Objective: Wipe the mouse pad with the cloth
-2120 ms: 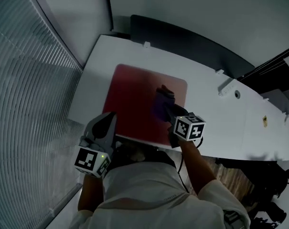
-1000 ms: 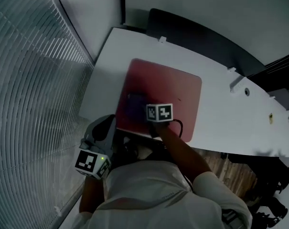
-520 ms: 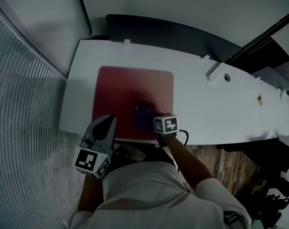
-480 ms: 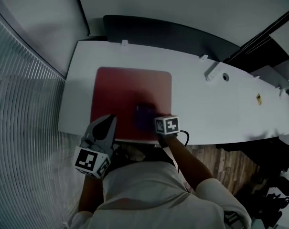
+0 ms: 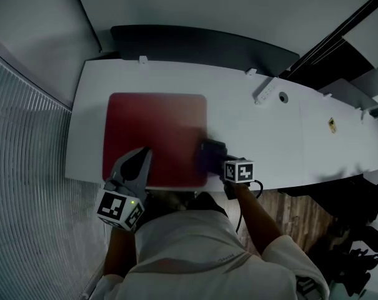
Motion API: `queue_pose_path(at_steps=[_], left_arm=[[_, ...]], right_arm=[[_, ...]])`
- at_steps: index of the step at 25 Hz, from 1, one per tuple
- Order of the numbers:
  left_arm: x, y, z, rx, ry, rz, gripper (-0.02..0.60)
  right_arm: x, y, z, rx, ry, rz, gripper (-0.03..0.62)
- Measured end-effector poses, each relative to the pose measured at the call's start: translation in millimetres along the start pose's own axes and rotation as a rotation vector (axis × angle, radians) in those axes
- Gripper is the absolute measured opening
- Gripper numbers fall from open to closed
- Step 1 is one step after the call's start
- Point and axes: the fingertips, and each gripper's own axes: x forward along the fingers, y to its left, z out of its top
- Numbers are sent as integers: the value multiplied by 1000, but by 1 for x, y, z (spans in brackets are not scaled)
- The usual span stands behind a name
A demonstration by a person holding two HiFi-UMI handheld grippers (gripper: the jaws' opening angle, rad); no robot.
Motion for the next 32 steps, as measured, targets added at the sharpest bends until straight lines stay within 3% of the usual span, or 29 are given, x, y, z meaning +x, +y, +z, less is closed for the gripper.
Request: queue_pose_path(at_steps=[5, 9, 12, 17, 20, 25, 29, 32], left_arm=[[1, 1, -2, -14, 3, 29, 2], [-10, 13, 1, -16, -7, 62, 2], [-25, 33, 1, -15, -13, 87, 2], [-64, 65, 6, -4, -21, 142, 2], [-96, 87, 9, 0, -30, 191, 2], [-158, 126, 5, -4, -29, 300, 2], [-197, 151, -4, -4, -26, 344, 2], [-222, 159, -9, -15, -11, 369, 2]], right_arm=[[-20, -38, -7, -60, -2, -88, 48], [-49, -6, 17, -47, -97, -13, 48], [-61, 57, 43, -122, -162, 80, 48], [-40, 175, 53, -213, -160, 299, 48], [-19, 248, 46, -244, -126, 424, 48], [32, 374, 11, -416, -28, 585, 48], [69, 460, -10, -407, 30, 697, 48], [95, 500, -24, -399, 69, 707, 48]])
